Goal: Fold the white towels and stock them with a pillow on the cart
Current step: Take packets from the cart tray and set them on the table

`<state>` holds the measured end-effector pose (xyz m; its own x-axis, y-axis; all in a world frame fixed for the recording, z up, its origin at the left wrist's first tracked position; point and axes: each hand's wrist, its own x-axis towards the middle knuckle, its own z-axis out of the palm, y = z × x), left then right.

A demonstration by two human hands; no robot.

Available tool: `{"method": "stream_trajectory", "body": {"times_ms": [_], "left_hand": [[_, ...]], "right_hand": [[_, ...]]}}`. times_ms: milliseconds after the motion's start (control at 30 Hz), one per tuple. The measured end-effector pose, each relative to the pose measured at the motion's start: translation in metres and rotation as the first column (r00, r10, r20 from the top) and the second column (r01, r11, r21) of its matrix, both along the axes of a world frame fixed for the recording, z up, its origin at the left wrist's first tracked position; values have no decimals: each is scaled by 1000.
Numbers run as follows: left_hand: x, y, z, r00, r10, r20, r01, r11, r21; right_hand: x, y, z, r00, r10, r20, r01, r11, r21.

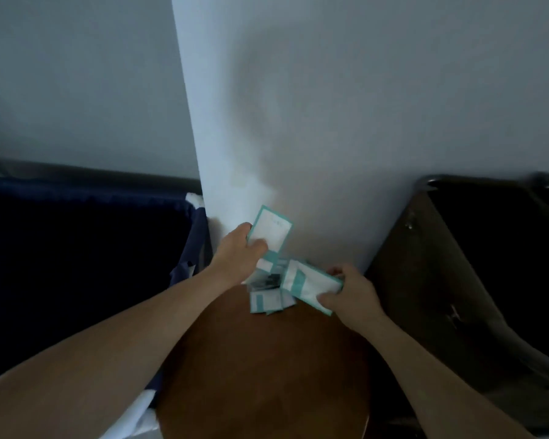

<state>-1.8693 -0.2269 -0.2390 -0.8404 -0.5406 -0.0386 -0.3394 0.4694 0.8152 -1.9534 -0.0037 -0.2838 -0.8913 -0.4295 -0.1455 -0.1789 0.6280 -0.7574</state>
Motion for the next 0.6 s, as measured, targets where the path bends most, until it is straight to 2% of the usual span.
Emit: {"method": "stream_trajectory", "body": {"times_ms": [100, 233, 433, 600], "left_hand": [[-9, 30, 59, 993, -92, -73, 86, 993, -77], [-21, 89, 130, 957, -209, -203, 190, 976, -108], [-42, 205, 188, 906, -319, -280, 294, 947, -126], [-58, 349, 193, 877, -372, -304, 388, 922, -7]], "right_hand": [[13, 36, 52, 993, -60, -105, 62, 998, 17], [27, 88, 113, 989, -142, -48, 128, 968, -217], [36, 209, 171, 933, -349, -92, 266, 836, -480], [45, 347, 189, 865, -498, 55, 423, 667, -613]]}}
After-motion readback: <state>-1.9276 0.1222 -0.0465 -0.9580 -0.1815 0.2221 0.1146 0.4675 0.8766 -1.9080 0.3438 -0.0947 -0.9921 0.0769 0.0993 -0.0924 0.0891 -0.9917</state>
